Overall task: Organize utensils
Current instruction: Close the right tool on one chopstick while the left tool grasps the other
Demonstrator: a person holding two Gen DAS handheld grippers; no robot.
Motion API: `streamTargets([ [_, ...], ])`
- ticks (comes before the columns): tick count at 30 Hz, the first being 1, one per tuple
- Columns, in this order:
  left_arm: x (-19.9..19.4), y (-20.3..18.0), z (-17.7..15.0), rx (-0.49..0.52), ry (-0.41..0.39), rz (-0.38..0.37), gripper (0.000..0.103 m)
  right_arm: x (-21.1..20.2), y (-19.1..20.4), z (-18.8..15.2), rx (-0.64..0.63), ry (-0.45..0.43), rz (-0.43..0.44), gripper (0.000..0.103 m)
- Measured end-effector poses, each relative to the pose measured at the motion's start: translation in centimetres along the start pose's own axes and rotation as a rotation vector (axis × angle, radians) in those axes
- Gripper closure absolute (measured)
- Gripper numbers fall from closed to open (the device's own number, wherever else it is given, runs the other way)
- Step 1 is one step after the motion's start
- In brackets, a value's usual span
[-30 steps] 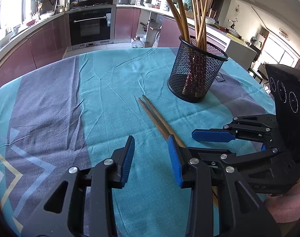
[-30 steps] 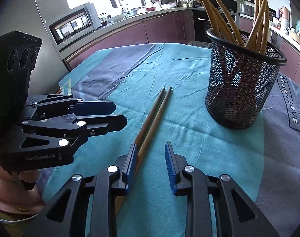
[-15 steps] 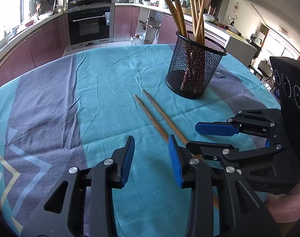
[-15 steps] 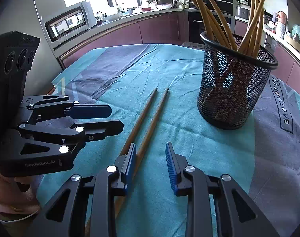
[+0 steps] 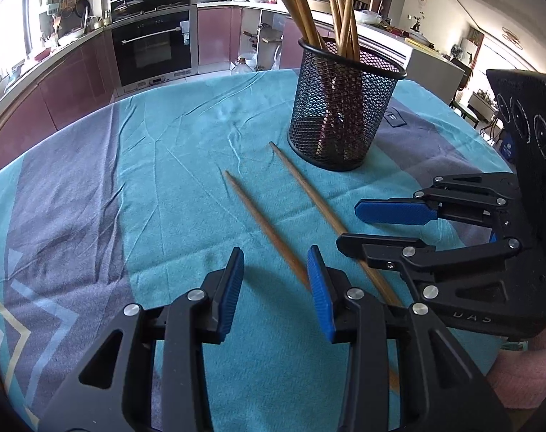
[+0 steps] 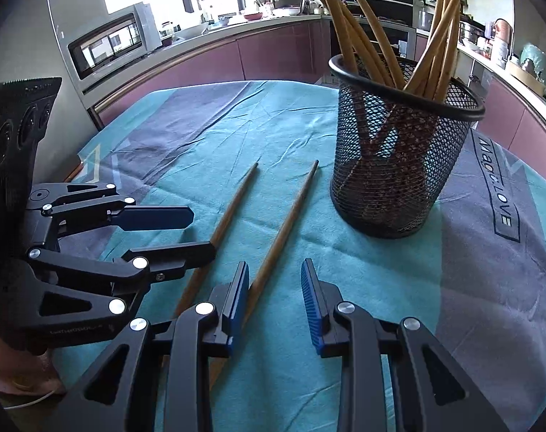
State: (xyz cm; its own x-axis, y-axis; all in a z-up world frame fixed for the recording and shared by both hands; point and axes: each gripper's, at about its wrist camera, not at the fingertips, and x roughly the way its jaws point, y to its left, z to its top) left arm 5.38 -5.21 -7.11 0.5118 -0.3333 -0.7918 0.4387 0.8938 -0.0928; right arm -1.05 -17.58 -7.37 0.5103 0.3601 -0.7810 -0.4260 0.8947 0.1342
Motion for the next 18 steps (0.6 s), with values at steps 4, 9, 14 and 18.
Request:
streamTargets([
  [4, 0.8, -0.4, 0.6, 0.030, 0.010, 0.032, 0.072, 0.5, -0.2, 0.5, -0.015, -0.001, -0.020, 0.079],
  [9, 0.8, 0.0, 1.0, 0.042, 0.009, 0.031, 0.087, 0.6, -0.7, 0.8, -0.026, 0.004, -0.017, 0.089],
  [14, 0.4, 0.6, 1.0, 0.042, -0.001, 0.030, 0.088, 0.7, -1.1, 0.9, -0.023, 0.014, -0.010, 0.088],
  [18, 1.0, 1.1, 1.3, 0.015, 0.008, 0.048, 0.075, 1.2, -1.1, 1.5, -0.024, 0.006, -0.009, 0.085],
])
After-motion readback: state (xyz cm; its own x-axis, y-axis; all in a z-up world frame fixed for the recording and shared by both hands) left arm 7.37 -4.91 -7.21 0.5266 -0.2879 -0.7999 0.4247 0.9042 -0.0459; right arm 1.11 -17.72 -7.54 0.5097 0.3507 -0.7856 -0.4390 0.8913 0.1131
